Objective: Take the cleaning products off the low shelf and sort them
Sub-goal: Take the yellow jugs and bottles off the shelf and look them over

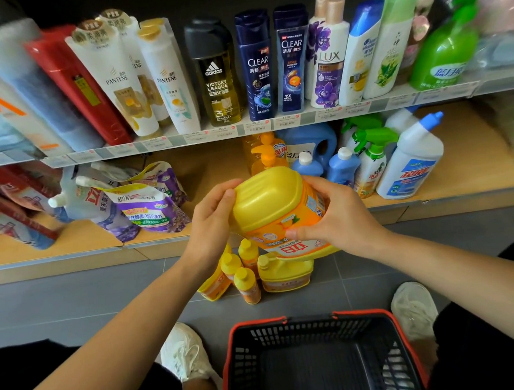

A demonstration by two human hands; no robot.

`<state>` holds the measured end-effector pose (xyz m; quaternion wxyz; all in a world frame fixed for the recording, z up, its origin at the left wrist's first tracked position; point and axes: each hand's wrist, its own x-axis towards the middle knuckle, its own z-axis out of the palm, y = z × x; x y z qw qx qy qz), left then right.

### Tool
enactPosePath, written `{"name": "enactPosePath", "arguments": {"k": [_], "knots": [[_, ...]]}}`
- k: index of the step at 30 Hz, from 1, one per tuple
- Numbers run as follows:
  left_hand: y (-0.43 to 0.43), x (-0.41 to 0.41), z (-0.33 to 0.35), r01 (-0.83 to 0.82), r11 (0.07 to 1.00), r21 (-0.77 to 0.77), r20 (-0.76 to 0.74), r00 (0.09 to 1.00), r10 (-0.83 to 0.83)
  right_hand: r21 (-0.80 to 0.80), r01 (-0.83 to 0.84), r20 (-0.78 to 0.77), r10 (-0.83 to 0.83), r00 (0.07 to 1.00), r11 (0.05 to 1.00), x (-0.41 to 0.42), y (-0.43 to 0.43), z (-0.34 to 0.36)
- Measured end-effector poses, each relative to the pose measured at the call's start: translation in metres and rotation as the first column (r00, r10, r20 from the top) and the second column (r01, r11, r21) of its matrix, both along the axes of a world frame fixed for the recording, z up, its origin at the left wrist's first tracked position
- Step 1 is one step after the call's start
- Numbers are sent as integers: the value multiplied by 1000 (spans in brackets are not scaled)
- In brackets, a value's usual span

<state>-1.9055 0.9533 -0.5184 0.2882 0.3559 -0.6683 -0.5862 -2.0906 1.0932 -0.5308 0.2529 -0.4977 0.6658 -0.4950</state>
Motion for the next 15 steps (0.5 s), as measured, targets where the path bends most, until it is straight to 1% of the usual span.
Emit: {"name": "enactPosePath", "arguments": {"k": [5, 8, 12, 15], "knots": [[3, 2, -2, 134, 985, -105, -55, 989, -140, -18, 3, 58, -2, 998, 1000, -2, 1, 2], [4, 3, -2, 178, 944, -277, -46, 979, -198, -30, 8, 106, -5, 994, 1000, -4, 1, 2], [3, 4, -5, 194, 881, -432, -26, 973, -227, -41, 12, 204, -3, 979, 999, -7, 0, 1], [1, 6, -11, 189, 852, -489, 9, 977, -212, -37, 1, 271, 9, 962, 999, -9, -1, 1]]}}
